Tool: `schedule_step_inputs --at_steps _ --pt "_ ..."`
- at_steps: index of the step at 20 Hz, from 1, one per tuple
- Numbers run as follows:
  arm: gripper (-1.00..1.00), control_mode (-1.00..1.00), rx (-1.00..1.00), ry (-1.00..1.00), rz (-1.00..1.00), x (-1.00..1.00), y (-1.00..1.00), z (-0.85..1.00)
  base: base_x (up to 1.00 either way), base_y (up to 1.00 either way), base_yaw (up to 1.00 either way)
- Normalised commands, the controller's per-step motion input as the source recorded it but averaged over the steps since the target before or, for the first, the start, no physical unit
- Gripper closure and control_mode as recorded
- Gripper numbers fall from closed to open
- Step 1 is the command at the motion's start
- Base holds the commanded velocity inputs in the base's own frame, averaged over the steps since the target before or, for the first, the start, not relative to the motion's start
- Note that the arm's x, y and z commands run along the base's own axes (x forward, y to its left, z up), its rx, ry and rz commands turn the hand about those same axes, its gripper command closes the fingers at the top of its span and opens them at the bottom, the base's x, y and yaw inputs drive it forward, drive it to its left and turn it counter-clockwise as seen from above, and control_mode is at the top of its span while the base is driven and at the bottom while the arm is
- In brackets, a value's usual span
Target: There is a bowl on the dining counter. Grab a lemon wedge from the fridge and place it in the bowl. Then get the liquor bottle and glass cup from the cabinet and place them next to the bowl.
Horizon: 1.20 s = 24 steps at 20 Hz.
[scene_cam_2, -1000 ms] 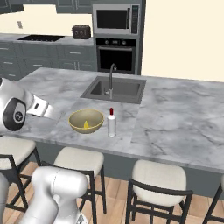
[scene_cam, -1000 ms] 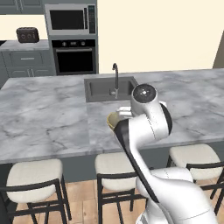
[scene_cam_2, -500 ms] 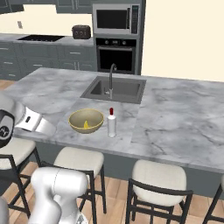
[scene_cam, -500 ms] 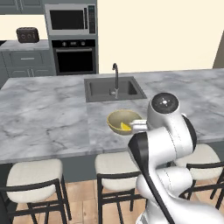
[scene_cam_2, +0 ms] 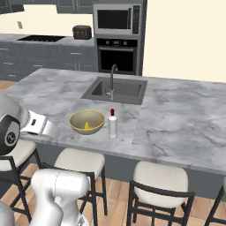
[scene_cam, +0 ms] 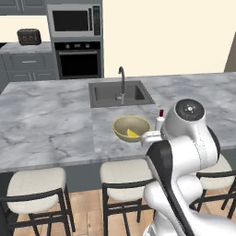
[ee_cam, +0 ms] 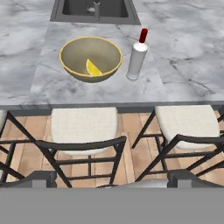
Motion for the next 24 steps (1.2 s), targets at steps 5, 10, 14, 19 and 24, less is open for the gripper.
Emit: schedule_step_inputs --at_steps 5,10,14,19,24 --pt "-1.00 1.00 0.01 0.00 0.06 0.00 0.03 -0.04 0.03 0.23 0.32" --pt "-1.00 1.00 0.00 0.00 0.00 0.00 0.00 0.00 0.01 0.68 0.18" --pt "-1.00 1.00 0.00 0.00 0.00 0.00 0.00 0.00 0.08 0.96 0.09" --pt "-1.00 1.00 0.00 0.00 0.00 0.00 0.00 0.00 0.20 1.00 0.02" --pt "-1.00 1.00 0.00 0.00 0.00 0.00 0.00 0.00 0.15 1.00 0.00"
